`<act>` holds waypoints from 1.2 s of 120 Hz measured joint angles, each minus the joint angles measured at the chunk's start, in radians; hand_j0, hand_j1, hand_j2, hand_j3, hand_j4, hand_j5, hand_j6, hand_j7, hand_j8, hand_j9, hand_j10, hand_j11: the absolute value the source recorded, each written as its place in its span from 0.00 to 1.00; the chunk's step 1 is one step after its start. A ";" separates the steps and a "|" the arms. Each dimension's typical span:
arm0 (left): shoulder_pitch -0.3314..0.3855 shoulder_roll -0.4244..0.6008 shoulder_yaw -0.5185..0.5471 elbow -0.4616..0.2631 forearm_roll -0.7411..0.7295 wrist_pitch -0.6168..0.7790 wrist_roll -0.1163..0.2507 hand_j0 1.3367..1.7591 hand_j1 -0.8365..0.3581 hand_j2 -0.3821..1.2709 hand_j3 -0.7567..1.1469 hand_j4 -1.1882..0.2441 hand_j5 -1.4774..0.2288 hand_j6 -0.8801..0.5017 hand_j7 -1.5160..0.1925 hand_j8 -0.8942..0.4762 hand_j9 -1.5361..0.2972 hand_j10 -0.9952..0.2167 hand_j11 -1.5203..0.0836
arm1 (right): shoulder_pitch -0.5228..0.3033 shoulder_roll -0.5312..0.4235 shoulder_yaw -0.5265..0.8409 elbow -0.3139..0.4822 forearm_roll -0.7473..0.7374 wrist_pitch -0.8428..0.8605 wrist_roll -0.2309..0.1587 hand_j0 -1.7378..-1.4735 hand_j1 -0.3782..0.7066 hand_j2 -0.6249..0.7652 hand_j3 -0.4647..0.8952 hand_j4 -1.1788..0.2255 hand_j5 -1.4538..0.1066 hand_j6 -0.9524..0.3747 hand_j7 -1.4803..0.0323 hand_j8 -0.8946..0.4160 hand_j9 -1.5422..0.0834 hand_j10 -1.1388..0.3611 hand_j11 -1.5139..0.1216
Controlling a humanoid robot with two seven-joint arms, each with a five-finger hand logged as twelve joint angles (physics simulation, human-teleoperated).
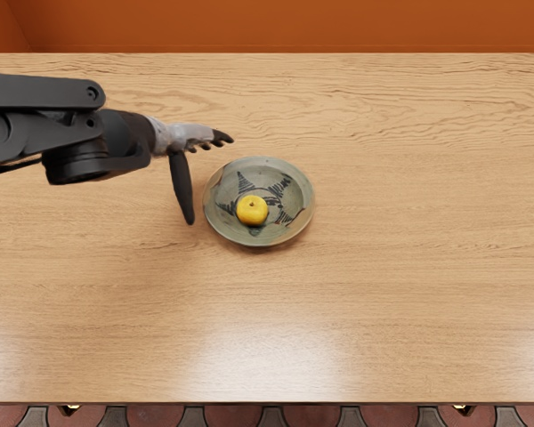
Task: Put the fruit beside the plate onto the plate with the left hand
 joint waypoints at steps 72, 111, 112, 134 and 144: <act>0.370 0.462 -0.369 0.108 -0.387 -0.578 -0.051 0.76 0.99 0.23 0.40 0.83 0.86 0.64 0.89 0.65 0.84 0.82 0.95 | 0.000 0.000 0.000 0.000 0.000 0.000 0.000 0.30 0.06 0.45 0.34 0.82 0.91 0.70 0.95 0.66 0.93 0.74 0.90; 0.373 0.471 -0.386 0.191 -0.415 -0.587 -0.050 0.76 0.99 0.23 0.40 0.83 0.87 0.64 0.89 0.65 0.84 0.82 0.95 | -0.001 0.000 0.000 0.000 0.000 0.000 -0.001 0.30 0.06 0.45 0.34 0.82 0.91 0.70 0.95 0.66 0.93 0.74 0.90; 0.373 0.471 -0.386 0.191 -0.415 -0.587 -0.050 0.76 0.99 0.23 0.40 0.83 0.87 0.64 0.89 0.65 0.84 0.82 0.95 | -0.001 0.000 0.000 0.000 0.000 0.000 -0.001 0.30 0.06 0.45 0.34 0.82 0.91 0.70 0.95 0.66 0.93 0.74 0.90; 0.373 0.471 -0.387 0.195 -0.416 -0.587 -0.050 0.76 0.99 0.23 0.40 0.83 0.87 0.64 0.89 0.65 0.84 0.82 0.95 | -0.001 0.000 0.000 0.000 0.000 0.000 -0.001 0.30 0.06 0.45 0.34 0.82 0.91 0.70 0.95 0.66 0.93 0.74 0.90; 0.373 0.471 -0.387 0.195 -0.416 -0.587 -0.050 0.76 0.99 0.23 0.40 0.83 0.87 0.64 0.89 0.65 0.84 0.82 0.95 | -0.001 0.000 0.000 0.000 0.000 0.000 -0.001 0.30 0.06 0.45 0.34 0.82 0.91 0.70 0.95 0.66 0.93 0.74 0.90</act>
